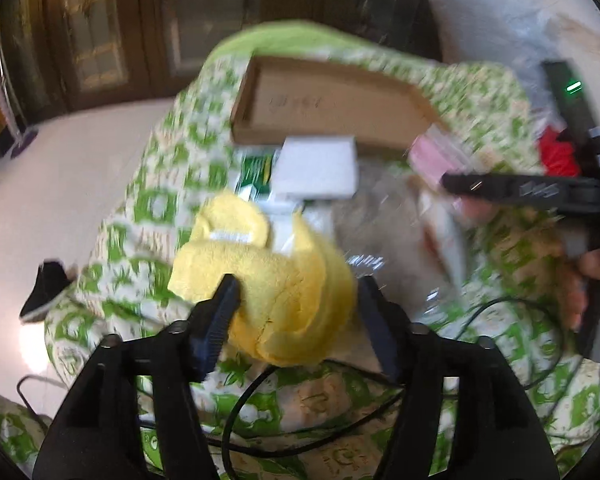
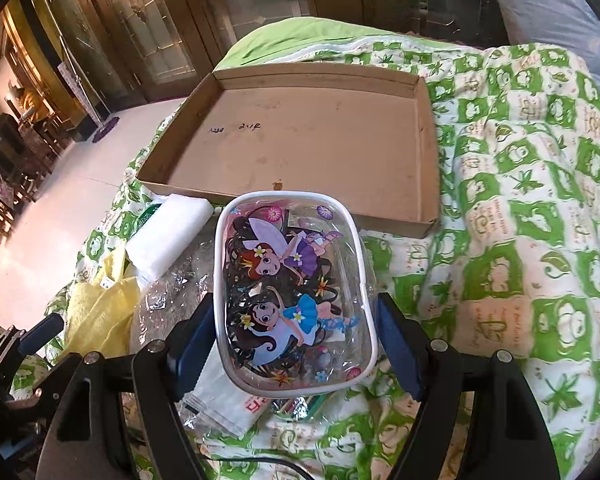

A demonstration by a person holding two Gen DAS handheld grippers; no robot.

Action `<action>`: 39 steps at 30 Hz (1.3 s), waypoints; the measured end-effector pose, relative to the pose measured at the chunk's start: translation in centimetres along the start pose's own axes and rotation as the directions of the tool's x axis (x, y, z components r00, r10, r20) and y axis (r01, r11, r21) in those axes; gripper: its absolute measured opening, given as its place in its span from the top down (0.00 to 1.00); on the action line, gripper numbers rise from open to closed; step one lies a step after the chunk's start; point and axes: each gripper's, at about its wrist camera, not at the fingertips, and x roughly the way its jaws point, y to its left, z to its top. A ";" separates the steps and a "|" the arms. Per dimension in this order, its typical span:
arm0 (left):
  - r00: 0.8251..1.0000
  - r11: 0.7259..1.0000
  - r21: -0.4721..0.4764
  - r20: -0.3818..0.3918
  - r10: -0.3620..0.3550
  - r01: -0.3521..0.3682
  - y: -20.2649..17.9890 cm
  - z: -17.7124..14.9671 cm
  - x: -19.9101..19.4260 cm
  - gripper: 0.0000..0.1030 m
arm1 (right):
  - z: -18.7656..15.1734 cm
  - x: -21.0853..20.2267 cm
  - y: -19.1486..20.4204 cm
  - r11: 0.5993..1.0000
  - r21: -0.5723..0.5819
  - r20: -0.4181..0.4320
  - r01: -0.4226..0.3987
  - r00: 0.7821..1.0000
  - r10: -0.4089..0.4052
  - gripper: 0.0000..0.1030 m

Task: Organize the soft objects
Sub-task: 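Carry the towel with the left tool while the right tool carries the pencil case to the tray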

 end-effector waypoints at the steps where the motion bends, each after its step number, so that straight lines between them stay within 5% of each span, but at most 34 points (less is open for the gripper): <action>1: 0.999 0.999 0.001 -0.034 0.034 -0.034 0.0 0.1 0.8 0.34 | 0.0 0.2 0.0 1.000 0.001 0.000 -0.008 1.000 0.008 0.25; 5: 0.995 0.997 -0.005 -0.073 0.071 -0.072 0.0 0.1 1.7 0.34 | 0.0 0.9 -0.2 1.000 0.002 -0.001 -0.031 1.000 0.031 0.25; 8: 0.995 0.996 -0.049 -0.074 0.073 -0.076 0.9 0.1 1.8 0.60 | -0.1 1.3 -0.2 0.999 -0.002 -0.003 -0.045 0.999 0.045 0.25; 11: 0.998 0.993 -0.114 -0.054 0.020 -0.026 2.1 0.3 1.4 0.66 | -0.1 1.6 -0.2 0.998 0.000 -0.005 -0.062 0.998 0.062 0.25; 27: 0.984 0.995 -0.051 0.161 -0.078 0.087 0.6 7.0 -5.4 0.68 | 0.8 -0.6 -1.2 0.997 0.034 0.050 -0.068 0.997 0.066 0.25; 39: 0.980 0.996 0.002 0.178 -0.088 0.089 -0.5 13.8 -1.7 0.68 | 5.4 -1.5 -1.7 1.000 0.019 0.114 -0.024 0.993 0.022 0.25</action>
